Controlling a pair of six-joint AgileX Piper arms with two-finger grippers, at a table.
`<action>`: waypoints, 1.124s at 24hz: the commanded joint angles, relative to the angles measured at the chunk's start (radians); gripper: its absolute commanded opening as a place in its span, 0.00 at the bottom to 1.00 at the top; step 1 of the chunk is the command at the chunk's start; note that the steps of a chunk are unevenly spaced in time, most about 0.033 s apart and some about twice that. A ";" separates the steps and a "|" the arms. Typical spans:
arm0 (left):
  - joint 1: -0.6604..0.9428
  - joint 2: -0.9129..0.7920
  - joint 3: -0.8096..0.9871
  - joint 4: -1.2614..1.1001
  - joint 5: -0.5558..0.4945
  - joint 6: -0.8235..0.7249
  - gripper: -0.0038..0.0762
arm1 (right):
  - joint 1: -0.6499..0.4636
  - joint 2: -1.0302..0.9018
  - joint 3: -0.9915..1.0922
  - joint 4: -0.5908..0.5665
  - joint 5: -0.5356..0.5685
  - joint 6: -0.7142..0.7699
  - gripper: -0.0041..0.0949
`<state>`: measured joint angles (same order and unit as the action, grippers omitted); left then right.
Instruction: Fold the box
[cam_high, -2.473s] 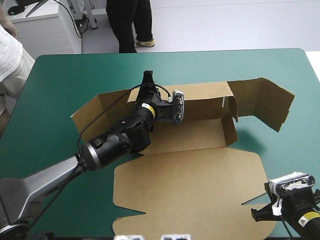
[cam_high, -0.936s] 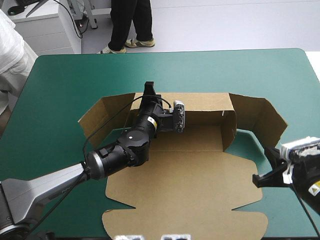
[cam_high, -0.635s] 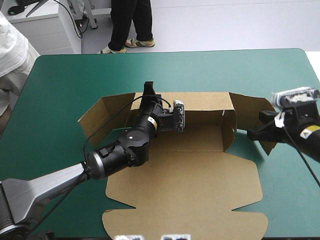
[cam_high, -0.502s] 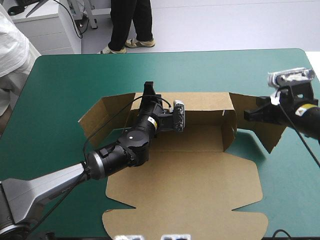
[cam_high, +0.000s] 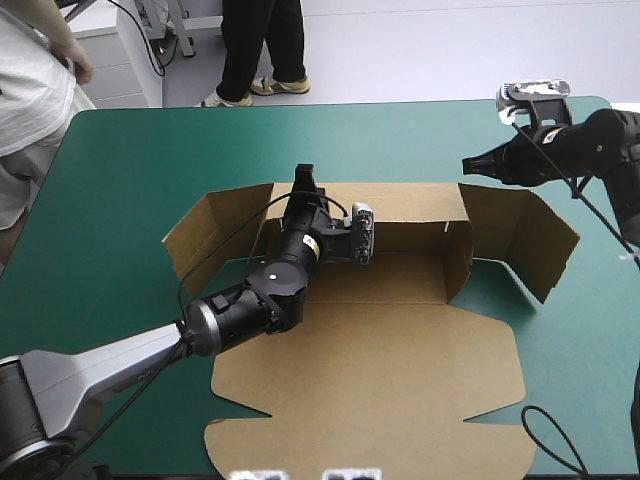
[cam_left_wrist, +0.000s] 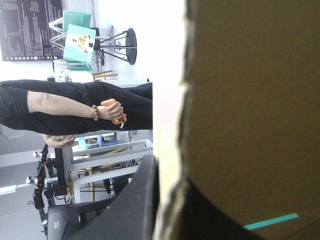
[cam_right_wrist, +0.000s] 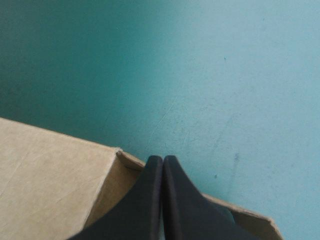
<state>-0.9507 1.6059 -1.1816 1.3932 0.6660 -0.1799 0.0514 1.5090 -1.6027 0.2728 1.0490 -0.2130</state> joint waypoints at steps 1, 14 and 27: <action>-0.005 -0.036 -0.029 0.039 0.027 -0.041 0.04 | -0.002 0.016 -0.066 -0.006 -0.043 0.023 0.03; -0.005 -0.036 -0.029 0.043 0.039 -0.104 0.04 | -0.002 0.243 -0.223 -0.036 0.192 0.084 0.03; -0.005 -0.036 -0.029 0.046 0.054 -0.119 0.04 | -0.002 0.200 -0.126 0.017 0.199 0.067 0.03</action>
<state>-0.9507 1.6077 -1.1816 1.4082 0.6844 -0.2654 0.0514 1.7711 -1.7337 0.2526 1.2387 -0.1296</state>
